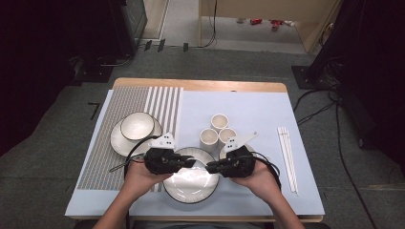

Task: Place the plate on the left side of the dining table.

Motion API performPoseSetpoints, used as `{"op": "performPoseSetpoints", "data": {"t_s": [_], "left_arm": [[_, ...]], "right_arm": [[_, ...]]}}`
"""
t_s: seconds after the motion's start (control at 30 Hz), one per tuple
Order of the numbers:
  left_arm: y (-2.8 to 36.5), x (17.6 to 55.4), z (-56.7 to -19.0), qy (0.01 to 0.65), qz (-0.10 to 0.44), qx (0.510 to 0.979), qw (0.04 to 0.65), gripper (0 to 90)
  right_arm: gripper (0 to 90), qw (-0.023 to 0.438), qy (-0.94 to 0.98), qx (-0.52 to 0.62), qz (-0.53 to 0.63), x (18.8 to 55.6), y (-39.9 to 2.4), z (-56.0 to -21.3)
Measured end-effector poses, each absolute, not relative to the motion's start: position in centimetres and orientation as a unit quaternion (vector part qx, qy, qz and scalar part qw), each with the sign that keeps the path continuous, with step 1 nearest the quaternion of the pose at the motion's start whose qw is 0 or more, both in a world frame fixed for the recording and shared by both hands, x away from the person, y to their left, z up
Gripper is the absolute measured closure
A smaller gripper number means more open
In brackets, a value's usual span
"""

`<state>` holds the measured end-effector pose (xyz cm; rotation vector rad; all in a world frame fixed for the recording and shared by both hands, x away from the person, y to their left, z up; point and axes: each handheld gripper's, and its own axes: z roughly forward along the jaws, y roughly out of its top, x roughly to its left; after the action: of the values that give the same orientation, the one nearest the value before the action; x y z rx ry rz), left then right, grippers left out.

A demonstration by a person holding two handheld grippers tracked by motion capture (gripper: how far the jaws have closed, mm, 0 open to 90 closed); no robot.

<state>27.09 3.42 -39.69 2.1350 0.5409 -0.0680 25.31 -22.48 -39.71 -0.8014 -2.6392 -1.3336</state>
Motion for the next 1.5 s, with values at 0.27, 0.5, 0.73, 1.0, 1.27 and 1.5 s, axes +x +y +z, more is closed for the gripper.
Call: {"op": "performPoseSetpoints", "data": {"t_s": [0.27,0.5,0.73,1.0,1.27,1.5], "left_arm": [[3.4,27.0,-39.6,0.216,-0.025,0.867,0.449,83.5],[4.1,27.2,-39.3,0.225,-0.028,0.858,0.46,83.5],[4.5,27.4,-39.2,0.232,-0.025,0.856,0.46,83.5],[4.9,27.6,-39.2,0.242,-0.025,0.854,0.461,83.5],[5.4,27.7,-39.1,0.248,-0.021,0.852,0.461,83.5],[5.6,27.8,-39.1,0.249,-0.023,0.851,0.462,83.5]], "right_arm": [[80.9,0.027,-0.857,-0.26,-0.445,25.2,-22.7,-39.5],[78.9,-0.013,-0.848,-0.263,-0.46,25.1,-23.4,-39.0],[73.6,-0.033,-0.843,-0.272,-0.463,25.1,-23.8,-38.9],[63.4,-0.055,-0.836,-0.292,-0.462,25.4,-24.2,-38.8],[52.1,-0.075,-0.835,-0.296,-0.459,25.5,-24.5,-38.8],[41.1,-0.099,-0.828,-0.305,-0.461,25.7,-25.0,-38.9]]}}
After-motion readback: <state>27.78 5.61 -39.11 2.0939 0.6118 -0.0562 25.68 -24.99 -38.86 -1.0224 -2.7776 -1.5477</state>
